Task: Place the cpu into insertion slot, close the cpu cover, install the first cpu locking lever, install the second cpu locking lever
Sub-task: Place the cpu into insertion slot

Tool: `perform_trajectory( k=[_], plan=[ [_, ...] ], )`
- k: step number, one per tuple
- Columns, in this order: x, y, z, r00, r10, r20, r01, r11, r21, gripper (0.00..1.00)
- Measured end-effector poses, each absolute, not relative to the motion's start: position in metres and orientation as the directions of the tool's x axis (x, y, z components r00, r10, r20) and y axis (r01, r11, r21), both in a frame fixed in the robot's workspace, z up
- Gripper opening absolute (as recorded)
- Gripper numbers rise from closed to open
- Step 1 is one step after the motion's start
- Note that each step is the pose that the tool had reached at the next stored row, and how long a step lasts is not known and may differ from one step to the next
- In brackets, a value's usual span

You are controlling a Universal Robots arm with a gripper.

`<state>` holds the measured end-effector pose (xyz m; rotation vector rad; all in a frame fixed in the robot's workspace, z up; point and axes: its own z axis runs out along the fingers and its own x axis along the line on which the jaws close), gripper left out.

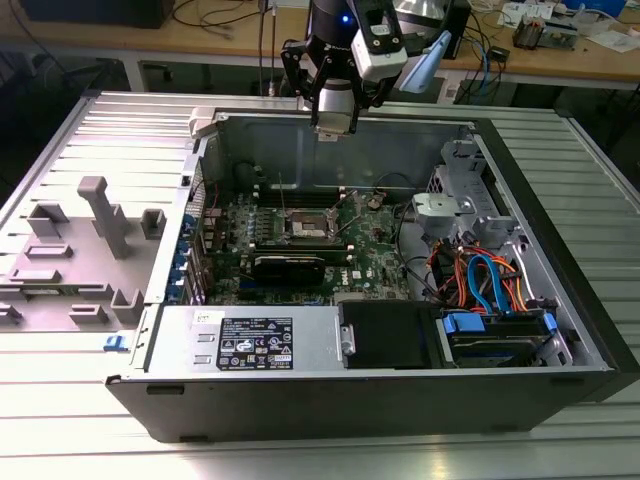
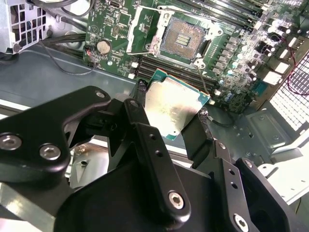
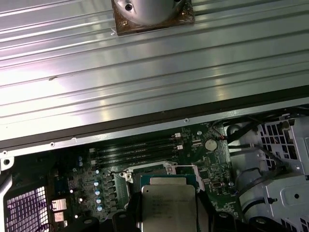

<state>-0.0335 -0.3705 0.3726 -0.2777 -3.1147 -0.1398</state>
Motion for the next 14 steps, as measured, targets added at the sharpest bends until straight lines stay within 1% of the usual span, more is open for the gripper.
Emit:
perform_trajectory(
  k=[14],
  plan=[
    [-0.0335,-0.3705,0.3725,-0.981,0.193,0.019,0.193,0.977,0.088,0.55]
  ],
)
